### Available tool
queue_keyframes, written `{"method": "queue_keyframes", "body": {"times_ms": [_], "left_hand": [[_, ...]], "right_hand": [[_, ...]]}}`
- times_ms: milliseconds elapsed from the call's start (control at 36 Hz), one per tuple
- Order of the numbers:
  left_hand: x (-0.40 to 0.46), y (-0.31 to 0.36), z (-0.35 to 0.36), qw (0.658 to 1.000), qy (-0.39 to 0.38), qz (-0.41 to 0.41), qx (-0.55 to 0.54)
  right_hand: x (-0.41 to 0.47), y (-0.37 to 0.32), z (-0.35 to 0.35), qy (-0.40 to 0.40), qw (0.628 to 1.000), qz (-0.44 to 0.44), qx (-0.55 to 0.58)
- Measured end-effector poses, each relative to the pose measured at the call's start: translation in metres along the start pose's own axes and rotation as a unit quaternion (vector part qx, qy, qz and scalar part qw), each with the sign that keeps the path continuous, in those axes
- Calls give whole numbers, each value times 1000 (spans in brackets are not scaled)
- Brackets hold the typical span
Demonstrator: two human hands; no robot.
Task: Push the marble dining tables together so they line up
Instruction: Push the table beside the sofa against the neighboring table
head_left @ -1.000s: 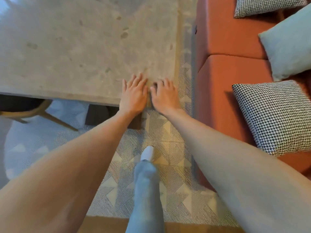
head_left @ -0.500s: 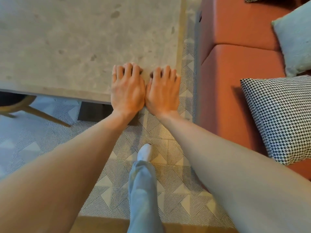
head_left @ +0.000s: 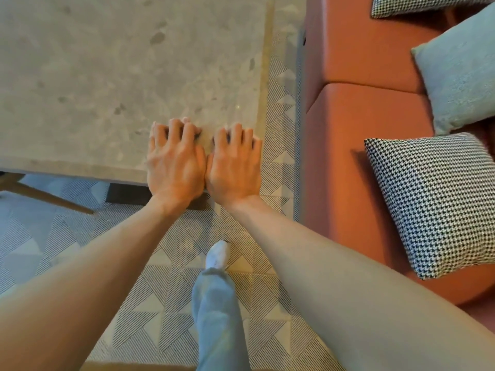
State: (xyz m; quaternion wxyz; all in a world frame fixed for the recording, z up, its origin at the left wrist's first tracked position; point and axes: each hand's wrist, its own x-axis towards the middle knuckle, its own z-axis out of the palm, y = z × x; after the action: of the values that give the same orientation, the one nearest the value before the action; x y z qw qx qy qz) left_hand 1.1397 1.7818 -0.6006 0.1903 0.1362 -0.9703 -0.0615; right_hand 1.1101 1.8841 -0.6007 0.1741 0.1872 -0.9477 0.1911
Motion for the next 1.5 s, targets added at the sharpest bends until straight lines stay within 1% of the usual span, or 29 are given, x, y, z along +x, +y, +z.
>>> {"method": "queue_keyframes", "body": {"times_ms": [111,194,250,306,389,444,472,500,528,583,639,694,722,750,806,861,917,1000,1028,1083,1222,1333,1500], "left_hand": [[-1,2,-2,1000,-6,-7,-3],[-1,3,-4,1000,-23,-14,-5],[0,4,-7,999,-47,-10,0],[6,8,-13,997,-77,-8,3],[22,17,-26,989,-127,-65,-22],[50,24,-38,977,-155,-134,-60],[67,28,-46,963,-166,-191,-98],[77,30,-50,938,-175,-256,-155],[101,33,-58,905,-179,-321,-217],[133,42,-72,831,-177,-405,-339],[163,55,-85,770,-154,-437,-439],[186,71,-97,711,-134,-450,-523],[198,77,-102,690,-124,-453,-552],[208,82,-107,676,-113,-452,-571],[224,90,-116,663,-91,-442,-598],[236,91,-125,662,-57,-439,-605],[241,88,-135,657,-8,-450,-605],[240,81,-147,639,58,-474,-603],[238,77,-154,636,79,-487,-594],[233,72,-160,639,83,-499,-579],[214,51,-173,617,136,-530,-565],[198,39,-167,589,161,-547,-573],[189,47,-137,538,161,-568,-602]], "right_hand": [[-1,-2,-2,18,999,1,30],[-2,-5,-3,0,1000,17,11],[0,-6,-8,-34,999,20,-12],[9,-5,-18,-93,995,0,-35],[41,5,-31,-197,979,-29,-44],[80,12,-40,-275,961,1,-3],[101,14,-47,-310,949,39,29],[114,15,-52,-329,938,82,72],[140,15,-63,-334,928,121,109],[174,16,-80,-337,908,181,170],[204,14,-95,-339,887,212,230],[229,11,-106,-331,865,233,298],[241,10,-111,-322,851,244,335],[252,9,-115,-313,837,253,370],[270,8,-120,-306,810,256,430],[287,8,-123,-318,789,236,470],[301,8,-125,-333,770,217,499],[316,8,-131,-360,753,202,512],[321,5,-133,-377,750,190,509],[324,7,-134,-393,746,181,506],[331,-7,-125,-445,738,150,485],[325,-23,-110,-474,739,142,458],[312,-34,-97,-511,725,138,440]]}}
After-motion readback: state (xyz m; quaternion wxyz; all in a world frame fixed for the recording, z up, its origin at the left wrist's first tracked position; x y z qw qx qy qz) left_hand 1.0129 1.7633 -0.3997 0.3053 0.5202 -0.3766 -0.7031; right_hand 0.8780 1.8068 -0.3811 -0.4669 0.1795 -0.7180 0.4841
